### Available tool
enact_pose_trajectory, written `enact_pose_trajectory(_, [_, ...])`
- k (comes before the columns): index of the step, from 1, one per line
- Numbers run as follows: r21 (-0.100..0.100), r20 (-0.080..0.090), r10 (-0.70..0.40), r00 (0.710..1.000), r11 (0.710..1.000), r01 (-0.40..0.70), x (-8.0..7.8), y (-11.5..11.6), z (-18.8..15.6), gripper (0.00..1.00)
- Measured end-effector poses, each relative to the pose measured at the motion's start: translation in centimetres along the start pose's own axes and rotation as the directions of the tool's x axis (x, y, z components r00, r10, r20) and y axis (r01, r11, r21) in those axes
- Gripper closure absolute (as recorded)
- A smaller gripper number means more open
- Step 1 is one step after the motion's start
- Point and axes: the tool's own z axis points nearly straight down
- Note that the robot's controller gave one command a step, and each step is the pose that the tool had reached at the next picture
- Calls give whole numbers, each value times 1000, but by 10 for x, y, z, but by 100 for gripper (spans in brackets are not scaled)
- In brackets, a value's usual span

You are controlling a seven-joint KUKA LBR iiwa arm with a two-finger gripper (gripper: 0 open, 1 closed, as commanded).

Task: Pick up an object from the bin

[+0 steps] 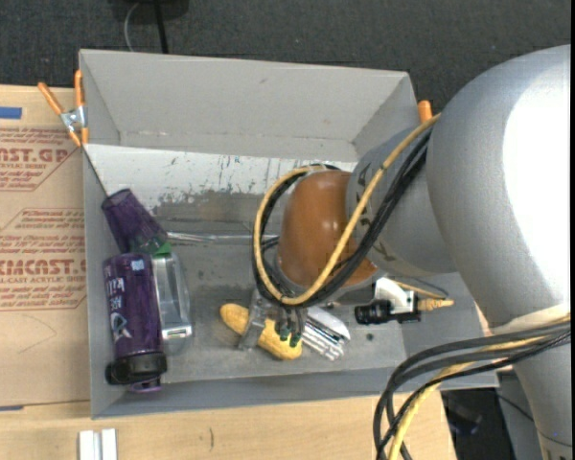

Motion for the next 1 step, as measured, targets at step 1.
enact_pose_trajectory(1, [-3,5,-47,999,999,47,-8,2,-168,100])
